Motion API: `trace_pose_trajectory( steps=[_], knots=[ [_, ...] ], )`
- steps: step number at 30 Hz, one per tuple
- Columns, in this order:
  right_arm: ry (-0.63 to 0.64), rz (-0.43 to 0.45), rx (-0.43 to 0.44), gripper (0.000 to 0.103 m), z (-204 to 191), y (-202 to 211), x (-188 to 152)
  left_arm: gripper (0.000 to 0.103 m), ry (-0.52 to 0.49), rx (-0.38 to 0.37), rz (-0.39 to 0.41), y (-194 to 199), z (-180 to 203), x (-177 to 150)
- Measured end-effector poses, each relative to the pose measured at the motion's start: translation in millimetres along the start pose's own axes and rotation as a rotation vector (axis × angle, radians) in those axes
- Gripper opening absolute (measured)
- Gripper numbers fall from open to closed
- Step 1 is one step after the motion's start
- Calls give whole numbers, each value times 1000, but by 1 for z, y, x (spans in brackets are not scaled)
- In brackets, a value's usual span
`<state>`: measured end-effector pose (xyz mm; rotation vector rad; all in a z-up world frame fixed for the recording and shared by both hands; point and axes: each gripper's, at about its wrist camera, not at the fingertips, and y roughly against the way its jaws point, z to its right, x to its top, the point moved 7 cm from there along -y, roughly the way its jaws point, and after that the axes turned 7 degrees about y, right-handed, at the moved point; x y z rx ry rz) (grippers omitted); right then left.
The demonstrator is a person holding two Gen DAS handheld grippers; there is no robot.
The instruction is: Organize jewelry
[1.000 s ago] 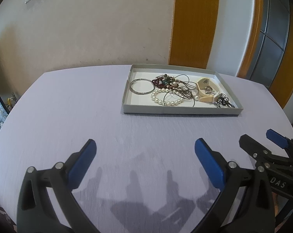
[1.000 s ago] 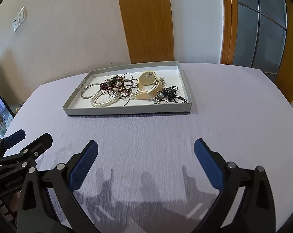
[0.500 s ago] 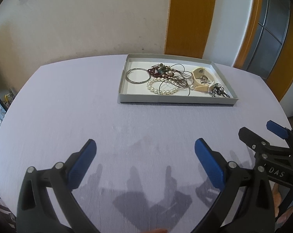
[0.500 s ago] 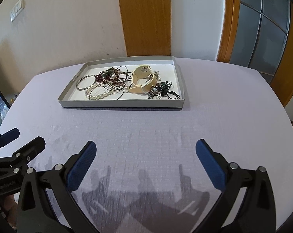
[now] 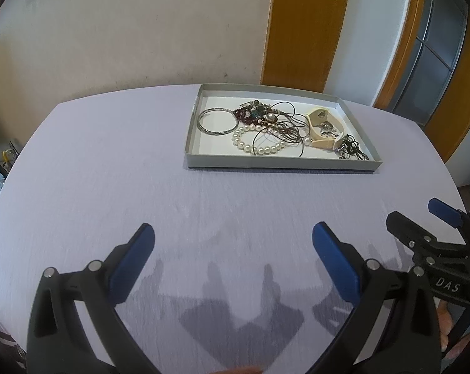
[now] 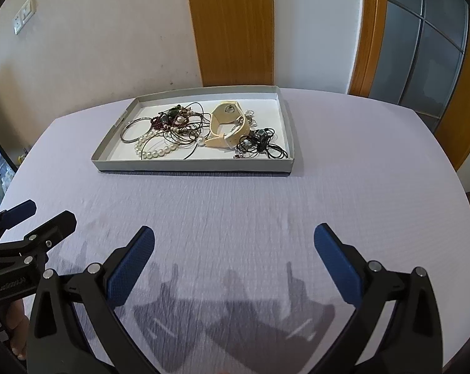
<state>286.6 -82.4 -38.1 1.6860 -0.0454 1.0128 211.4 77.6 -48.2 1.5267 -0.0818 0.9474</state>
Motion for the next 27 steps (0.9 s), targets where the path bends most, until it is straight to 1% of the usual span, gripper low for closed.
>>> trace_pose_trajectory(
  steps=[13,27],
  knots=[
    [-1,-16,8,102,-1,-3,1,101,12,-9,-24,-3,-1,4],
    [-1,-18,6,102,-3,-5,4,101,10,-7,-26,-6,-1,10]
  ],
)
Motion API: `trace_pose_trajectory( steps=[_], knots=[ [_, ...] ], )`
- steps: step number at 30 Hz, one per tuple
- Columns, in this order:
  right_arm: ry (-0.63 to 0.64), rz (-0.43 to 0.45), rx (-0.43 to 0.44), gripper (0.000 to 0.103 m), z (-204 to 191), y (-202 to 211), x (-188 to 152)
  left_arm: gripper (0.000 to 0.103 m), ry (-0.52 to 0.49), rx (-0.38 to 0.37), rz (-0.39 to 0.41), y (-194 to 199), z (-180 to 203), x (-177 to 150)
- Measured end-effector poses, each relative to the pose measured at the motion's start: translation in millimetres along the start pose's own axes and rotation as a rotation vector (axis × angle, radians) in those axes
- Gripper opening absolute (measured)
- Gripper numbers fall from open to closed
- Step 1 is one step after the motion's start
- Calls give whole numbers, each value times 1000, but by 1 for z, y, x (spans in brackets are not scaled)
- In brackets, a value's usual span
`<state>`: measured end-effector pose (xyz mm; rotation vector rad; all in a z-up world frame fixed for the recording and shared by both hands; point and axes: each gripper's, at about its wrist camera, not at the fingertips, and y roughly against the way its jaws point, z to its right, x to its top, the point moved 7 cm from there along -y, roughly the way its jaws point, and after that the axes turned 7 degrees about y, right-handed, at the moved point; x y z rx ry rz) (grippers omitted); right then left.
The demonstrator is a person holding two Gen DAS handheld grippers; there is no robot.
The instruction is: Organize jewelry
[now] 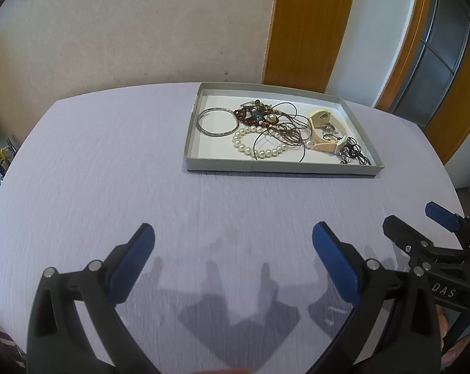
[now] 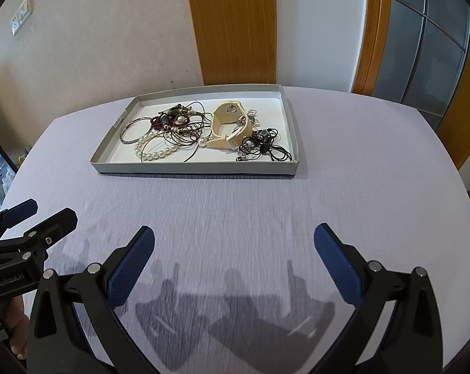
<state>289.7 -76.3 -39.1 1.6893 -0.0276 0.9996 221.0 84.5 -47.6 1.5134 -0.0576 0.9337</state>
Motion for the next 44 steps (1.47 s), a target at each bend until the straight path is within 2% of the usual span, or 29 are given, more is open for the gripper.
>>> trace_pose_trajectory(
  steps=[44],
  knots=[
    [-2,-7,0,102,5,-6,3,101,-2,18,2,-10,1,6]
  ],
)
